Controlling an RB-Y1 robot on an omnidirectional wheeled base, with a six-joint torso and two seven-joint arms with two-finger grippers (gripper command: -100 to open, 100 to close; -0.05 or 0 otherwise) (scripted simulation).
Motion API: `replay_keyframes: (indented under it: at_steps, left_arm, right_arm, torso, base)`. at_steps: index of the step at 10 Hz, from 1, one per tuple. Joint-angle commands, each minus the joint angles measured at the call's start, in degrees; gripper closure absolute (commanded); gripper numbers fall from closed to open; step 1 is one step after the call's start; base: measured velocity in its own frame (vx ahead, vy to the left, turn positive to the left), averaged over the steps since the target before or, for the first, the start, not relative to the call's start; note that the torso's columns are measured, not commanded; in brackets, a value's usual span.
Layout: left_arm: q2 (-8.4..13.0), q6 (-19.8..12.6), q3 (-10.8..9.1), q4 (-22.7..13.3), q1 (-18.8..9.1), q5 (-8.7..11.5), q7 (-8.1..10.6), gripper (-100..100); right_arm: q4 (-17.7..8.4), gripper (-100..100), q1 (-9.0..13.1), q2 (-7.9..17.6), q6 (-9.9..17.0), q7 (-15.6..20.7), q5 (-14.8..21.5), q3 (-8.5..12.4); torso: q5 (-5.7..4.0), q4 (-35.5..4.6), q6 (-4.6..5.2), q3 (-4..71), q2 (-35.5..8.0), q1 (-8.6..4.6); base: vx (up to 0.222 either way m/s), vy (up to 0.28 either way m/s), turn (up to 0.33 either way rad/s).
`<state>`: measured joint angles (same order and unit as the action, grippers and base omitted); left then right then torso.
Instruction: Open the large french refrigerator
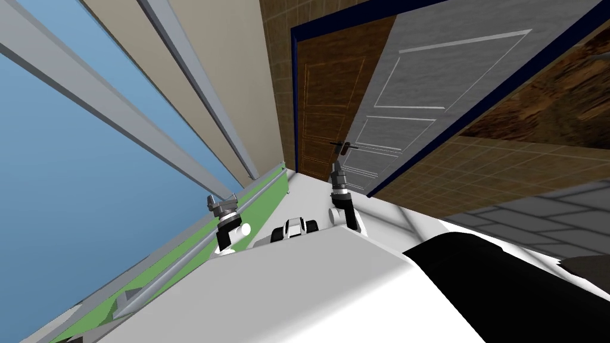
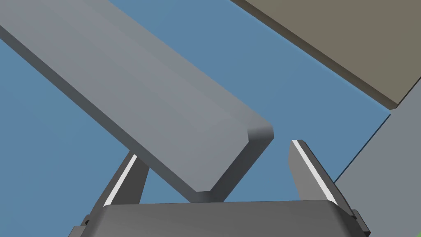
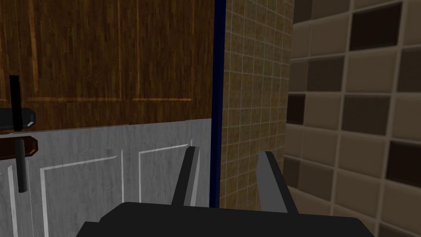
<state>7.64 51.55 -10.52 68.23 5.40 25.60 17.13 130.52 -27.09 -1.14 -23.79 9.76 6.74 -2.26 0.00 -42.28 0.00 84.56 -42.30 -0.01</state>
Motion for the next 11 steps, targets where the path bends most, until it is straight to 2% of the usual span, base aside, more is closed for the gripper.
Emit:
replay_keyframes:
  at_steps: [1, 2, 3, 4, 11]
  left_arm:
    - [-0.7, 2.8, 0.67, -1.2, 1.4, -0.4, 0.51, 100]
    - [-0.3, 2.2, 0.27, -0.9, 0.7, -0.2, 0.38, 100]
    - [0.3, 1.6, 2.26, -0.5, 0.6, -1.1, 1.67, 100]
    - [0.3, 1.6, 2.26, -0.5, 0.6, -1.1, 1.67, 100]
    - [2.4, -1.7, 9.02, 1.1, -0.3, -4.1, 5.85, 100]
  right_arm:
    - [0.0, 0, 0.0, 0.0, 0.0, 0.0, 0.0, 0.0]
    - [0.0, 0, 0.0, 0.0, 0.0, 0.0, 0.0, 0.0]
    - [0.0, 0, 0.0, 0.0, 0.0, 0.0, 0.0, 0.0]
    - [0.0, 0, 0.0, 0.0, 0.0, 0.0, 0.0, 0.0]
    - [0.0, 0, 0.0, 0.0, 0.0, 0.0, 0.0, 0.0]
  torso:
    - [0.15, 0.1, 0.14, 0.0, 0.1, 0.00]
    - [0.24, 0.2, 0.13, 0.1, 0.2, 0.04]
    - [0.12, 0.1, 0.07, 0.1, 0.3, 0.09]
    - [0.15, 0.0, 0.34, -0.1, -0.1, 0.05]
    - [-0.09, -0.1, 0.07, 0.0, 0.0, -0.06]
  base:
    - [-0.012, 0.010, -0.032]
    - [-0.014, -0.001, -0.002]
    - [-0.164, 0.047, -0.118]
    - [-0.189, 0.066, -0.113]
    - [-0.228, 0.045, -0.116]
